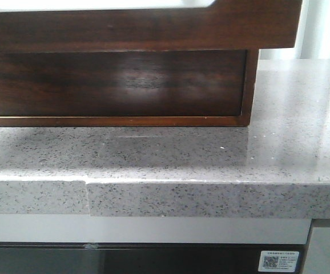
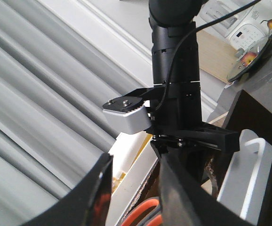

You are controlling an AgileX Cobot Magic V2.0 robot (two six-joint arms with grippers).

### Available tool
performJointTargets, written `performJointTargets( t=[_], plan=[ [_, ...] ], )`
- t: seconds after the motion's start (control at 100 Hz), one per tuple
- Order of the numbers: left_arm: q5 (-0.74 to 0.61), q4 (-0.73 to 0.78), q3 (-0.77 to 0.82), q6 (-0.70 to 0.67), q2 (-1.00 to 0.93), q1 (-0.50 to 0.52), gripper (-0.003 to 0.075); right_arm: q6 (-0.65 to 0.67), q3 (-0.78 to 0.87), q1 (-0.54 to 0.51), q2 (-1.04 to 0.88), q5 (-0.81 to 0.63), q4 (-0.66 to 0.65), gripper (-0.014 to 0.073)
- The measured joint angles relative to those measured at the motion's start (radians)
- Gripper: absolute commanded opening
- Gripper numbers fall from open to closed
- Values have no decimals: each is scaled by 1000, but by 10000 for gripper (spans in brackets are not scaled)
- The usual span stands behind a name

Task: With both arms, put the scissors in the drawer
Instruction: 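Lower the scissors into the drawer and open the right gripper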

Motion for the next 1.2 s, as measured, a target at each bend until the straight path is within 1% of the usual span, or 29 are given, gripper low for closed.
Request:
performJointTargets(
  t=[0.07, 0.12, 0.48, 0.53, 0.58, 0.64, 0.68, 0.7, 0.78, 0.83, 1.06, 1.13, 1.2],
  plan=[
    [0, 0, 0, 0, 0, 0, 219, 0, 0, 0, 0, -4, 0, 195],
    [0, 0, 0, 0, 0, 0, 219, 0, 0, 0, 0, -8, -2, 216],
    [1, 0, 0, 0, 0, 0, 219, -2, 0, 0, 0, -11, -2, 213],
    [1, 0, 0, 0, 0, 0, 219, -2, 0, 0, 0, -11, -2, 191],
    [3, -9, 0, 0, 0, 0, 214, 1, 0, 0, 0, -11, -2, 142],
    [2, -32, 0, 0, 0, 0, 190, 15, 0, 0, -4, -11, -2, 40],
    [6, -55, 0, 0, 0, 0, 158, 28, 0, 0, -10, -11, -2, -25],
    [6, -67, 0, 0, 0, 0, 138, 33, 0, 0, -15, -11, -2, -76],
    [18, -95, 0, 0, 0, 0, 48, 51, 0, 0, -48, -21, -2, -68],
    [27, -103, 0, -10, 0, 0, -21, 63, 0, 0, -74, -30, -2, -68],
    [107, -113, 0, -186, -13, 0, -19, 116, 8, 0, -220, -84, -2, -68],
    [158, -117, 0, -253, -41, 0, -19, 136, 37, 0, -272, -116, -2, -68],
    [244, -121, 0, -332, -80, 0, -19, 156, 85, 0, -330, -161, -2, -68]
  ],
)
